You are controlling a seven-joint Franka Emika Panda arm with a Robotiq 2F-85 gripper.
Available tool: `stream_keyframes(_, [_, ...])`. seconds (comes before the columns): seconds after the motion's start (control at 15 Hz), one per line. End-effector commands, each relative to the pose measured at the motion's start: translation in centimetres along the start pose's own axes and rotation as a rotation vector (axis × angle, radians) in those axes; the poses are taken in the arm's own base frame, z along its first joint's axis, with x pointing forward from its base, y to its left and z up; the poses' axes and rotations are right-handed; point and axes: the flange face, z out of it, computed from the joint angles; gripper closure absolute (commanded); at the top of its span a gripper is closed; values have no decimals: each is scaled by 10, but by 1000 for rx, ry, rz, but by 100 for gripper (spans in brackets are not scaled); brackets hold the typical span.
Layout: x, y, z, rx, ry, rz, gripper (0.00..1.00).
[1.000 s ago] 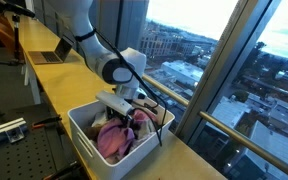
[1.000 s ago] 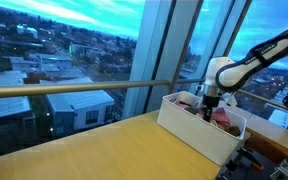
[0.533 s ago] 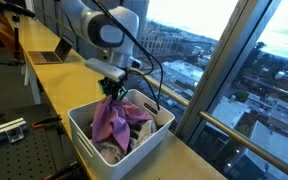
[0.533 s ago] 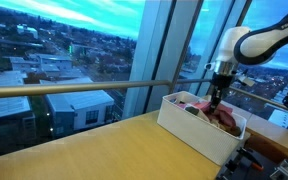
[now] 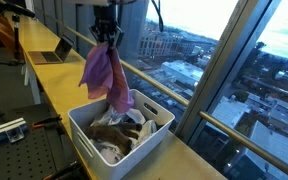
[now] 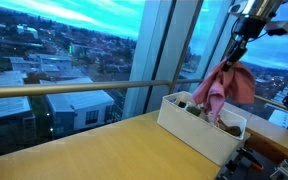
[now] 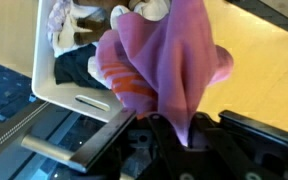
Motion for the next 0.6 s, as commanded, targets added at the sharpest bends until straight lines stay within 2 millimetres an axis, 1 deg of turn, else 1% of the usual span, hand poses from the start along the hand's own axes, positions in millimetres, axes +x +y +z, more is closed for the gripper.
stream_keyframes(0.0, [33, -61, -70, -75, 41, -82, 98])
stream_keyframes(0.07, [45, -83, -85, -93, 51, -114, 98])
stream_keyframes(0.2, [69, -132, -106, -122, 59, -179, 98])
stream_keyframes(0.33, [96, -181, -111, -135, 53, -232, 98])
stream_keyframes(0.4, [107, -197, -99, -141, 41, -250, 98])
stream_keyframes(0.47, [114, -208, -90, -140, 25, -266, 98])
stream_keyframes(0.53, [120, -215, -71, -134, 5, -277, 98])
